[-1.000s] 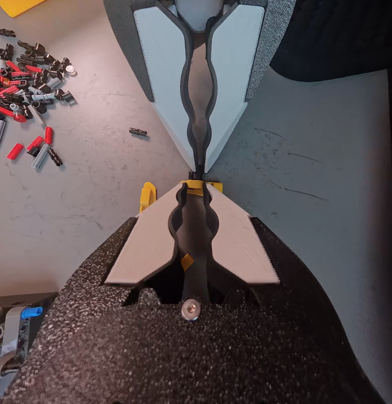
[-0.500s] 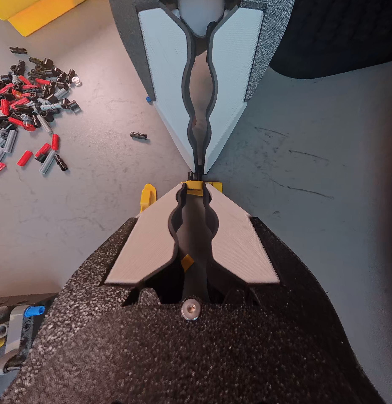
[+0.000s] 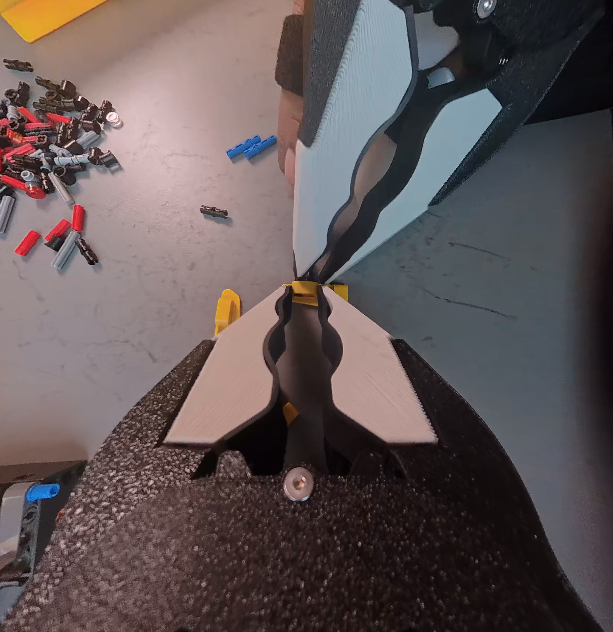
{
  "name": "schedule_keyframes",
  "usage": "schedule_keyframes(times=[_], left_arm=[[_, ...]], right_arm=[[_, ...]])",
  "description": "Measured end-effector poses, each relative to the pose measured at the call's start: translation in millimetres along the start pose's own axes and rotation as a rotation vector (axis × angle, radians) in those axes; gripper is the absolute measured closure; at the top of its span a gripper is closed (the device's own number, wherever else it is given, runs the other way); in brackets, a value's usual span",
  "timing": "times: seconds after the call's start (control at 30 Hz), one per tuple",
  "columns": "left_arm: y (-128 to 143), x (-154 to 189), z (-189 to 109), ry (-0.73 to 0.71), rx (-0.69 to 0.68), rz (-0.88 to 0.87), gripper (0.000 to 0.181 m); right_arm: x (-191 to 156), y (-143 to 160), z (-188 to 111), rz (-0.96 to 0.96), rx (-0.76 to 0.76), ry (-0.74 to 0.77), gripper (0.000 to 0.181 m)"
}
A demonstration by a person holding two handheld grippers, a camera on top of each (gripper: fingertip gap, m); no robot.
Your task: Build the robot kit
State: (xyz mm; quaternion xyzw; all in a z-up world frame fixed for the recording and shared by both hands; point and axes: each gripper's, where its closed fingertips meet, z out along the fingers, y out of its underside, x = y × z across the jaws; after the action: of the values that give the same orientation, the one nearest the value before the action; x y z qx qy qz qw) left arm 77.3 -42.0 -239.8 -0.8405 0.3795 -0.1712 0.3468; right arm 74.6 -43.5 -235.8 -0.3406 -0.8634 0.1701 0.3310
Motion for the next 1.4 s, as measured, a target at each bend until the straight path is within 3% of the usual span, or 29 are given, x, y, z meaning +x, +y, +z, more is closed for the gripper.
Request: schedule_keyframes(times=[0.2,0.37,0.5,0.6,0.97,1.2,1.4], left_arm=[[0.4,0.0,-0.4,-0.003,0.007,-0.007,0.168],[0.3,0.1,-0.4,-0.002,0.012,-0.006,0.168],[0.0,-0.8,0.0,-0.020,0.012,-0.013,0.168],[0.2,-1.2,0.1,-0.038,0.005,-0.021,0.167],[-0.1,-1.4,0.2,-0.042,0.004,-0.028,0.167],[0.1,-0.4,0.0,-0.026,0.009,-0.007,0.167],[0.0,-0.3,0.0,-0.013,0.002,-0.015,0.167]], right_arm=[[-0.3,6.8,-7.8,0.099,0.018,0.016,0.163],[-3.3,17.4,-11.5,0.369,0.054,-0.124,0.162],[3.1,19.5,-7.9,0.421,0.058,-0.238,0.168],[-1.3,15.8,-5.5,0.395,0.030,-0.327,0.168],[-2.9,12.3,-3.2,0.397,0.001,-0.311,0.177],[-3.2,11.6,-4.8,0.284,0.021,-0.253,0.179],[-3.3,11.6,-4.0,0.131,-0.108,-0.266,0.179]])
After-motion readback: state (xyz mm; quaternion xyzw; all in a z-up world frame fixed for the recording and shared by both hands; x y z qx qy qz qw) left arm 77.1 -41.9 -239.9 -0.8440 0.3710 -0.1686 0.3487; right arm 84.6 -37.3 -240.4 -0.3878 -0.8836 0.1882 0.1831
